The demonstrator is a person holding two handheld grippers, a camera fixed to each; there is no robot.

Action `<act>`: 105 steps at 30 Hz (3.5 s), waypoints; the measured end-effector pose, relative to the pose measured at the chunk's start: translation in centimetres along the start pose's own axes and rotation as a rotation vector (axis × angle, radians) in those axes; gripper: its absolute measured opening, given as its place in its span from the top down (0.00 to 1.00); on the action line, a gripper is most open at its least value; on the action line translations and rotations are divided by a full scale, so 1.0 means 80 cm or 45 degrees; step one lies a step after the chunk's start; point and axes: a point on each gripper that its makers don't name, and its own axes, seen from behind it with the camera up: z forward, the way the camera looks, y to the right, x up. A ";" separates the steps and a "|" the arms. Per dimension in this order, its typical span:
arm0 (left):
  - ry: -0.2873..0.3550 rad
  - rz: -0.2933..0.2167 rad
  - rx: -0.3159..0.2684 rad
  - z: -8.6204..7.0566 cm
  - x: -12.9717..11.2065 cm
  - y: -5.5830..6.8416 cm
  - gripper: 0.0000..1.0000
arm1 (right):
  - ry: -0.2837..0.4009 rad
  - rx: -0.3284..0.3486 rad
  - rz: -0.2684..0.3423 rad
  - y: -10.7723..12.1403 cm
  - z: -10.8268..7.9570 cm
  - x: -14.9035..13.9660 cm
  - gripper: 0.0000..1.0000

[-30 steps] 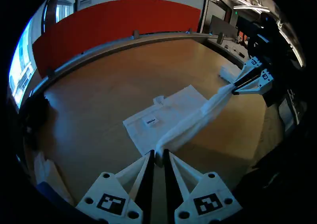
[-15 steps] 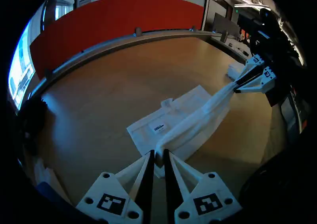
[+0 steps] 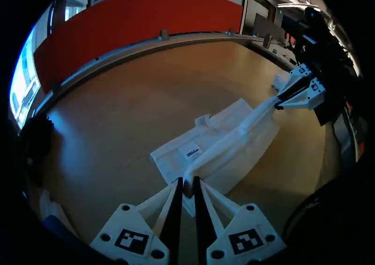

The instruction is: Fold towel

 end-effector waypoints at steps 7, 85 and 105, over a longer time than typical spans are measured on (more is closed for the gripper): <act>0.005 -0.004 0.024 0.020 0.003 -0.011 0.84 | -0.008 -0.019 0.027 0.013 0.023 -0.001 0.83; 0.045 -0.119 0.198 -0.010 -0.052 -0.014 0.05 | 0.069 -0.194 0.146 0.008 -0.003 -0.045 0.00; 0.099 -0.256 0.324 -0.041 -0.071 -0.023 0.05 | 0.050 -0.096 0.034 0.001 0.000 -0.046 0.00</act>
